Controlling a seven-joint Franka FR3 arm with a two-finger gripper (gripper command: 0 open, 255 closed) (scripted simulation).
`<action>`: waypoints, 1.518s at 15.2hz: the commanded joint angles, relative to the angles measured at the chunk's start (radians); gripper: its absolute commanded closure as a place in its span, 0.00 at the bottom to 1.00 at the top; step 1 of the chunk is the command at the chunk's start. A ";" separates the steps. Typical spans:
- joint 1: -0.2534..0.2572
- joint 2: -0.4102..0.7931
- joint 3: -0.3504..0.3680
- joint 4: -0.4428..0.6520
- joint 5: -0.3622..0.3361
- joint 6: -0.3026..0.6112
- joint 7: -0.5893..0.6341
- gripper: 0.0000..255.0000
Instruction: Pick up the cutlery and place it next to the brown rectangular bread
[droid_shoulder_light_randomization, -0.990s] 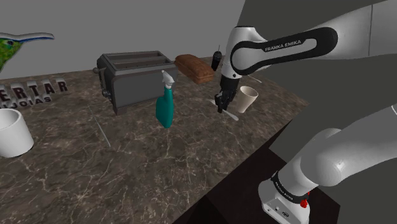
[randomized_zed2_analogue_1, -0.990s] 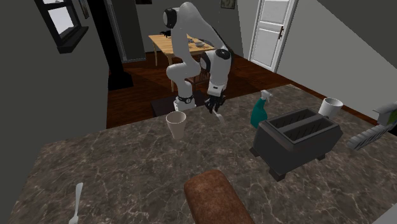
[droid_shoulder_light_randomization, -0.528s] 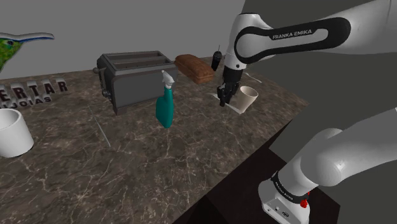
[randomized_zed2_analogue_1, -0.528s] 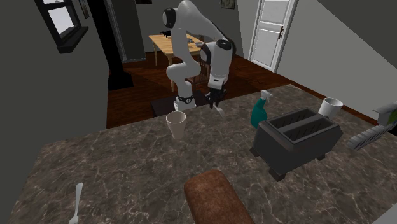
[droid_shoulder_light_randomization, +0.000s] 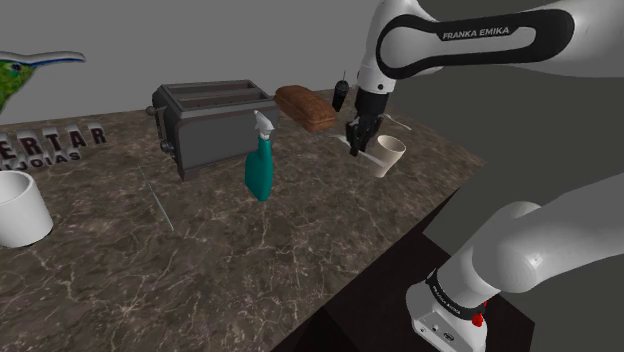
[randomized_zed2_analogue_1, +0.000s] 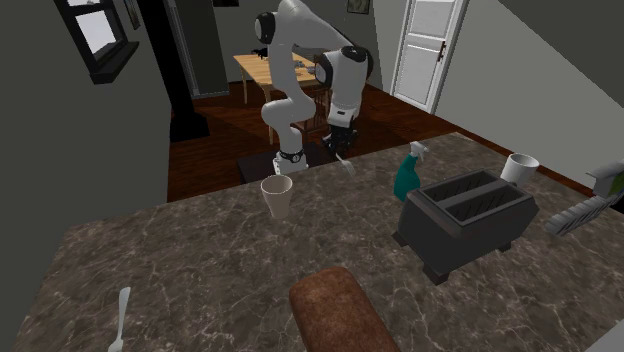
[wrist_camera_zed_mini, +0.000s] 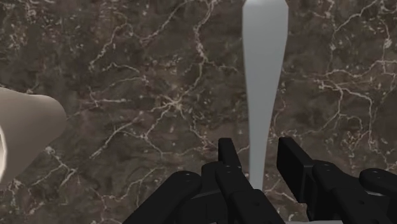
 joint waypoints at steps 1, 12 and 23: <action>-0.001 -0.008 -0.002 0.022 -0.001 -0.031 -0.001 1.00; -0.039 0.283 -0.045 0.356 -0.037 -0.075 -0.065 1.00; -0.082 0.735 -0.081 0.953 -0.049 -0.220 -0.141 1.00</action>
